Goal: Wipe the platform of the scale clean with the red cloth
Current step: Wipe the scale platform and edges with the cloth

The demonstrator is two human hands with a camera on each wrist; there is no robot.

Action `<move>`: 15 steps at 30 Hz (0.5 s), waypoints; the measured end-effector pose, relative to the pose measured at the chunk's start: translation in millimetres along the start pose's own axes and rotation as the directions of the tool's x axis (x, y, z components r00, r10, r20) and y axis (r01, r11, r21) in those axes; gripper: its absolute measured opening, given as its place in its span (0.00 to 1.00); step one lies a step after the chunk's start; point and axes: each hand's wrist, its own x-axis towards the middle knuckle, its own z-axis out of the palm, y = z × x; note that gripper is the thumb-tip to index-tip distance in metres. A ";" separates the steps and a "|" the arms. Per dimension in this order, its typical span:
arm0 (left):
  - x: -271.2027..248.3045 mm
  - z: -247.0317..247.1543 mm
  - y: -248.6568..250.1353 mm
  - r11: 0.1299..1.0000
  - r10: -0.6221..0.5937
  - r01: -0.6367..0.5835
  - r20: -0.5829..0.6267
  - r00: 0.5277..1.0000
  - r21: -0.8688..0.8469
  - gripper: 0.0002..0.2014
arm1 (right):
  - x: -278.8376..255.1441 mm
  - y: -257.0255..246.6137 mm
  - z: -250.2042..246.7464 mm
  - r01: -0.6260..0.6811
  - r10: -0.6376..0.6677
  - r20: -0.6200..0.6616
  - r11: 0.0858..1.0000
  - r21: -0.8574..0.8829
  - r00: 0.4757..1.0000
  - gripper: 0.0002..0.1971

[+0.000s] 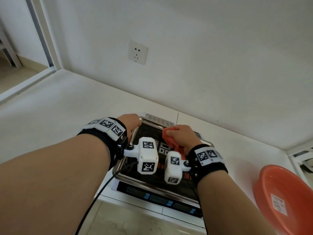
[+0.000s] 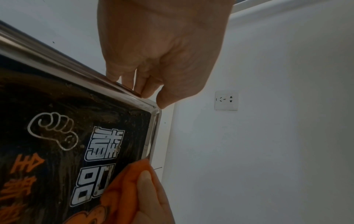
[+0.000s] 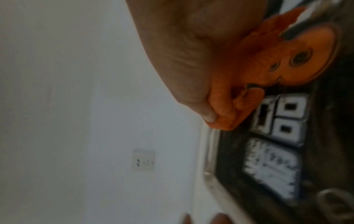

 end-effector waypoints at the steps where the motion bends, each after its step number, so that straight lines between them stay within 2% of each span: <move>1: 4.0 0.3 -2.8 0.996 0.023 -0.025 0.032 0.999 0.083 0.22 | 2.1 -0.5 -4.5 -0.037 0.038 -0.008 0.993 0.110 0.999 0.06; 3: 6.7 1.0 -5.1 0.988 0.017 -0.021 0.029 0.999 0.153 0.20 | 8.5 1.8 -13.2 -0.068 0.075 -0.032 0.983 0.168 0.997 0.03; 4: 8.1 0.9 -6.0 0.996 -0.046 0.046 -0.004 0.999 0.077 0.18 | 12.0 6.0 -18.0 -0.084 0.092 -0.047 0.986 0.147 0.995 0.04; 6: 6.8 -0.8 -8.5 0.998 -0.067 0.067 -0.012 0.998 -0.022 0.15 | 13.5 11.7 -25.2 -0.114 0.124 -0.064 0.982 0.151 0.990 0.05; 8: 7.4 -1.3 -9.6 0.998 -0.047 0.046 0.017 0.999 0.039 0.16 | 15.0 17.2 -28.9 -0.140 0.158 -0.114 0.978 0.156 0.981 0.04; 10: 6.4 -1.1 -5.2 0.997 -0.059 0.057 0.039 0.997 0.057 0.18 | 18.7 24.4 -30.4 -0.127 0.125 -0.231 0.992 0.006 0.965 0.02; 11: 10.2 0.2 -4.9 0.995 -0.059 0.060 0.019 0.998 -0.084 0.20 | 21.7 27.3 -31.0 -0.119 0.082 -0.289 0.986 -0.112 0.954 0.02; 12: 12.8 1.3 -3.9 0.988 -0.062 0.062 0.005 0.998 -0.139 0.21 | 20.2 27.1 -30.6 -0.116 0.043 -0.322 0.971 -0.210 0.946 0.04; 13: 12.4 0.4 -5.0 0.977 -0.113 0.112 0.008 0.994 -0.182 0.22 | 19.0 26.5 -29.2 -0.119 0.023 -0.326 0.954 -0.276 0.945 0.06; 15: 14.0 -0.1 -7.7 0.983 -0.108 0.105 -0.009 0.994 -0.152 0.21 | 16.5 22.9 -27.0 -0.103 0.004 -0.277 0.934 -0.343 0.961 0.06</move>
